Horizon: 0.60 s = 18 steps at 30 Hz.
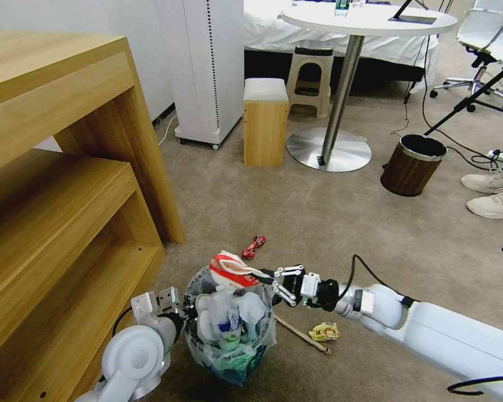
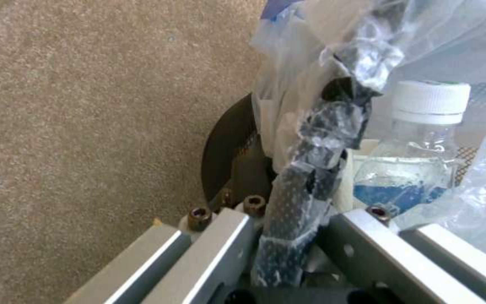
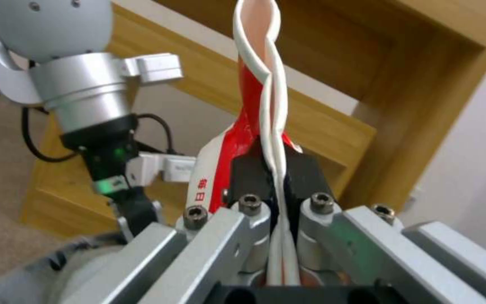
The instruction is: Pick up the trash bin and place the garbage on the floor into it.
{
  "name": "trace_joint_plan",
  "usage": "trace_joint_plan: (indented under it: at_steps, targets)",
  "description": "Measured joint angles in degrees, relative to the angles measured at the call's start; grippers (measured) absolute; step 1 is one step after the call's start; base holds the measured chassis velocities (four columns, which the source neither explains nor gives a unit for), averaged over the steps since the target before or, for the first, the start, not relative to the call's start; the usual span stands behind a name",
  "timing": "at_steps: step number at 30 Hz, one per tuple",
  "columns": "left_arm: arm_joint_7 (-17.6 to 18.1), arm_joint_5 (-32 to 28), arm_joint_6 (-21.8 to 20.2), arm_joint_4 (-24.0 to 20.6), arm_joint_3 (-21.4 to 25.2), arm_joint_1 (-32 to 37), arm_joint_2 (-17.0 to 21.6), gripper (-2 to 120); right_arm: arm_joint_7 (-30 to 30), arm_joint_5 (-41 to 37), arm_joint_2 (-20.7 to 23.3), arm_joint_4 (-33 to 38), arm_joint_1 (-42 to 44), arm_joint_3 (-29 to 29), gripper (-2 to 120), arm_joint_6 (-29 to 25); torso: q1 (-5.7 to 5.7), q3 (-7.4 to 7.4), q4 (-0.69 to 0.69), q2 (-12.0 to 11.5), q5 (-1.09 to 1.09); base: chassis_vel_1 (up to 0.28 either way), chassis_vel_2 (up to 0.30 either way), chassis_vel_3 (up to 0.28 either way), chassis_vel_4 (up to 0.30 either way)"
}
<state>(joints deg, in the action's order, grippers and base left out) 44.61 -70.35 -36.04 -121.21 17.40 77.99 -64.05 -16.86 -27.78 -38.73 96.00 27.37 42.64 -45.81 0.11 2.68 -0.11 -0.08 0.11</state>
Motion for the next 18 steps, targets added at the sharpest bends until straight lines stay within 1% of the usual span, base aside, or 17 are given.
trace_joint_plan:
  at_steps: [1, 4, 6, 7, 18]
  targets:
    - [0.0, 0.0, 0.0, 0.0, 0.0, 0.0, 0.0, 0, 0.0, 0.0, 0.0, 0.0, 0.0, 0.0, 0, 0.0, 0.00, 0.00, 0.00, 0.0, 0.00, 0.000, 0.000, 0.000, 0.000]
    - [0.0, 0.0, 0.0, 0.1, 0.1, -0.2, -0.1, 0, -0.2, -0.1, -2.8, -1.8, -2.2, 2.9, 0, -0.5, 0.00, 0.00, 0.01, 0.0, 0.01, 0.000, 0.000, 0.000, 0.000]
    - [0.0, 0.0, 0.0, 0.1, 0.1, -0.2, -0.1, 0, -0.2, -0.1, -3.0, -2.0, -2.4, 3.2, 0, -0.5, 0.00, 0.00, 0.01, 0.0, 0.01, 0.000, 0.000, 0.000, 0.000]
    - [0.0, 0.0, 0.0, 0.2, 0.2, -0.2, -0.1, 0, -0.2, -0.1, -4.1, -2.7, -3.0, 4.2, 0, -0.5, 0.00, 0.00, 0.01, 0.0, 0.02, 0.000, 0.000, 0.000, 0.000]
    - [-0.1, -0.1, 0.1, 0.5, 0.4, -0.8, -0.5, 0, -1.0, 0.5, -7.4, -7.0, -2.4, 6.6, 0, -0.6, 0.00, 0.00, 0.00, 0.0, 0.01, 0.000, 0.000, 0.000, 0.000]
